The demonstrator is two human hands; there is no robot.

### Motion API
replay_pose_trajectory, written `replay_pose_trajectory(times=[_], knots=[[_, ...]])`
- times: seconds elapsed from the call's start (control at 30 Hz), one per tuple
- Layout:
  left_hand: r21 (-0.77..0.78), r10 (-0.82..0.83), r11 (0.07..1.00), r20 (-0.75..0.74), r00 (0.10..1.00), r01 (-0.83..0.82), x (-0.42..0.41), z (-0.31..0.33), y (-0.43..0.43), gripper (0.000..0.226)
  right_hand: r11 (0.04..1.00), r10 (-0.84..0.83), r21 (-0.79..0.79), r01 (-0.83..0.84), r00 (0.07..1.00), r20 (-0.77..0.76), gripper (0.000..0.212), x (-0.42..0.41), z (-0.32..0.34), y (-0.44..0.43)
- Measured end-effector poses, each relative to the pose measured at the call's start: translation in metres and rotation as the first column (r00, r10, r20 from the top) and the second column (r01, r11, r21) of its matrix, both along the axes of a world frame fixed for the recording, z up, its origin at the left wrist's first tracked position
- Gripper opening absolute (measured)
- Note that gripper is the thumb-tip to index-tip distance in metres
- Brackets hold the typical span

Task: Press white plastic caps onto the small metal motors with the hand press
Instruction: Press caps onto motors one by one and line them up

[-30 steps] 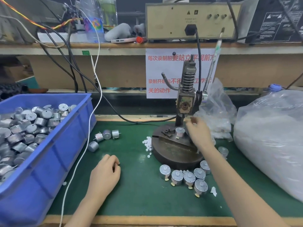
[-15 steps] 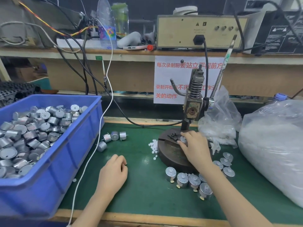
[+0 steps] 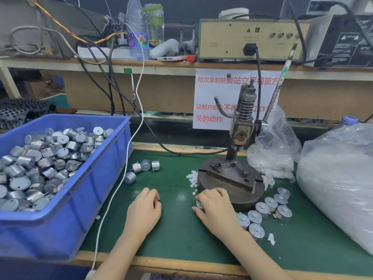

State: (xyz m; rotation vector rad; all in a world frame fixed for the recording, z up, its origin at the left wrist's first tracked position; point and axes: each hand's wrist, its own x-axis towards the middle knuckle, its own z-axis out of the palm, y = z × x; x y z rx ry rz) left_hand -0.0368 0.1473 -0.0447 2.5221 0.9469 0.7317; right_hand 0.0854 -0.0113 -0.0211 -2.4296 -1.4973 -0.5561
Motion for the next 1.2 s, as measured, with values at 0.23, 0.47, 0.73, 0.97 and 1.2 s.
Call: replay_pose_trajectory(times=[0.23,0.47,0.73,0.97,1.2], knots=[[0.075,-0.004,0.997,-0.068,0.998,0.009,0.000,-0.003,-0.003,0.011,0.965,-0.110,0.252,0.078,0.987,0.117,0.028,-0.012,-0.022,0.000],[0.069,-0.044,0.996,-0.106,0.993,0.051,0.023,0.001,-0.017,0.023,0.957,-0.140,0.274,0.099,0.981,0.136,0.016,-0.013,-0.023,0.004],[0.186,-0.058,0.978,-0.196,0.979,0.096,0.066,-0.002,-0.049,0.033,0.946,-0.149,0.302,0.115,0.985,0.091,0.010,-0.016,-0.022,0.004],[0.228,-0.064,0.966,-0.232,0.971,0.118,0.074,0.001,-0.054,0.021,0.948,-0.148,0.300,0.109,0.983,0.111,0.009,-0.015,-0.024,0.005],[0.241,-0.122,0.956,-0.197,0.973,0.169,0.075,-0.002,-0.051,0.020,0.944,-0.161,0.307,0.119,0.980,0.115,0.019,-0.017,-0.022,0.004]])
